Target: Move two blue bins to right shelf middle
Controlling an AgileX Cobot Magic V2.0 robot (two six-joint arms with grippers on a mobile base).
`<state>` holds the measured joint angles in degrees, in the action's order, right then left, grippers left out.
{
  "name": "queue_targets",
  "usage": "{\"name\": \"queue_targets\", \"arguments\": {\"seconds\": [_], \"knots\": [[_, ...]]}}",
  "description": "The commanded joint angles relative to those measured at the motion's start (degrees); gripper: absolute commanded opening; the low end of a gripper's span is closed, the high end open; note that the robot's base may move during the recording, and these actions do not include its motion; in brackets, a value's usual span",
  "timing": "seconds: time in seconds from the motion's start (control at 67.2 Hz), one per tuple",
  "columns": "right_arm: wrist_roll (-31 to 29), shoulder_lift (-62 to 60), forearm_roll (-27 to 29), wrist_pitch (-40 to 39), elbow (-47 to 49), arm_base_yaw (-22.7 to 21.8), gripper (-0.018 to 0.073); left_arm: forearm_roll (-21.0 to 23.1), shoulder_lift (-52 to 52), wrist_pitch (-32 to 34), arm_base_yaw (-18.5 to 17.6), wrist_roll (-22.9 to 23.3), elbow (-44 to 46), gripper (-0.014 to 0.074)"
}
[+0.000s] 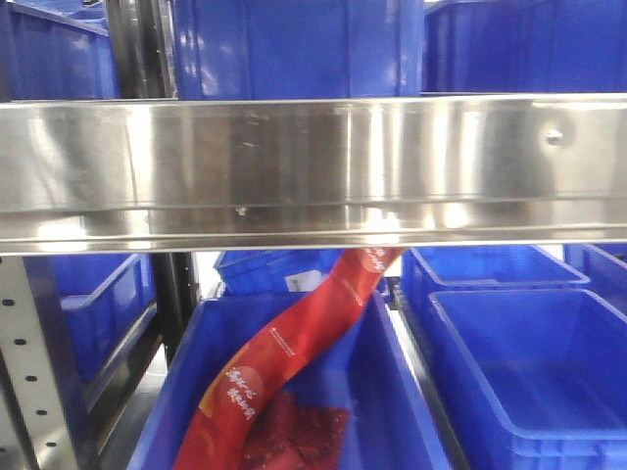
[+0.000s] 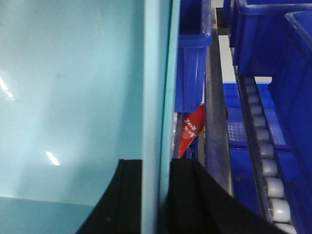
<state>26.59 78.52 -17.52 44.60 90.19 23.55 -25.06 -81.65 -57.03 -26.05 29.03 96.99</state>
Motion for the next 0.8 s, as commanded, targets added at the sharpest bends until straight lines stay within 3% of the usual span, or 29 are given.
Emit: {"name": "queue_targets", "arguments": {"seconds": [0.0,0.789], "knots": [[-0.8,-1.5,-0.2,-6.2,1.1,0.1,-0.0165,-1.2,0.6,4.1,0.1,-0.4,0.9,-0.0111],[-0.8,-1.5,-0.2,-6.2,1.1,0.1,-0.0165,-0.9,0.6,5.8,0.1,-0.4,0.9,-0.0111]]}}
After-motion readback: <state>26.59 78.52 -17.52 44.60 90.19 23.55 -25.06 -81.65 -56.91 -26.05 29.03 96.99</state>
